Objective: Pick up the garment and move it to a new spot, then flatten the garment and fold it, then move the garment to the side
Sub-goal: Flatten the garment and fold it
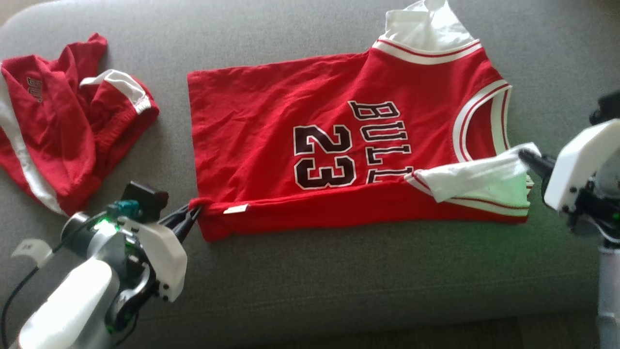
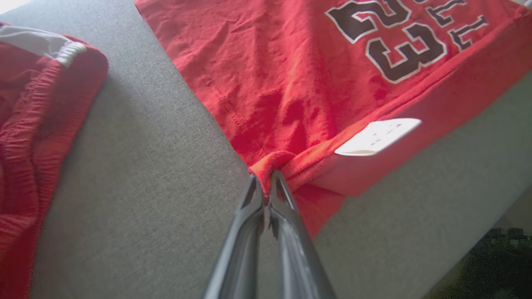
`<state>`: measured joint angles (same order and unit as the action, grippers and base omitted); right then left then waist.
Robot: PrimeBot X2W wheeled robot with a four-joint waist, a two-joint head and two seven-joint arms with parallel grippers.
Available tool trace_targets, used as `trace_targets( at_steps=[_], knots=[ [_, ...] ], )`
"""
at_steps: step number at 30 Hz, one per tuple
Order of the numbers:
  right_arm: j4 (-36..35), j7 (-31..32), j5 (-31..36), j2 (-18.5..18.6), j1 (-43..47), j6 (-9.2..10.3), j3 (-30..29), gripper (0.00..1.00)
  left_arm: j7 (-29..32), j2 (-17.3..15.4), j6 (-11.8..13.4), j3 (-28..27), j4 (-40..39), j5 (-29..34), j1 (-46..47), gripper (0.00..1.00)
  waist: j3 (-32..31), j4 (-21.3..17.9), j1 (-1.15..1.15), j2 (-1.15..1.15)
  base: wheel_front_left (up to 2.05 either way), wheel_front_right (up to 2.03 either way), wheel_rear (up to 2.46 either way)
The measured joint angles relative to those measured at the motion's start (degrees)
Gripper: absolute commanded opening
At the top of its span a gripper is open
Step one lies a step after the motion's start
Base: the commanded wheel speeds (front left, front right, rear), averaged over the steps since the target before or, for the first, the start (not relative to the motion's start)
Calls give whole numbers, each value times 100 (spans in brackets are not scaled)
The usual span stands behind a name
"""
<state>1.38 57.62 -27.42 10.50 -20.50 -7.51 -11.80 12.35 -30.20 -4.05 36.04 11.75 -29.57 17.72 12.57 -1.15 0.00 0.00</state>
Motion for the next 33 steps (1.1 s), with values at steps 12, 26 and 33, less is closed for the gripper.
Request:
trace_targets(
  at_steps=[12, 26, 33],
  knots=[
    [928, -926, 73, 193, -867, 0, 355, 0, -83, 247, -58, 29, 492, 11, 676, 0, 394, 79, 0, 0, 0, 0, 0],
    [1423, -1982, -76, 313, -1268, 0, 715, 0, -265, 430, -103, 181, 821, 178, 1237, 0, 577, 62, 0, 0, 0, 0, 0],
    [1561, -2171, -90, 409, -1321, 1, 782, 0, -460, 469, -43, 168, 925, 178, 1243, 0, 590, 64, 0, 0, 0, 0, 0]
  ],
)
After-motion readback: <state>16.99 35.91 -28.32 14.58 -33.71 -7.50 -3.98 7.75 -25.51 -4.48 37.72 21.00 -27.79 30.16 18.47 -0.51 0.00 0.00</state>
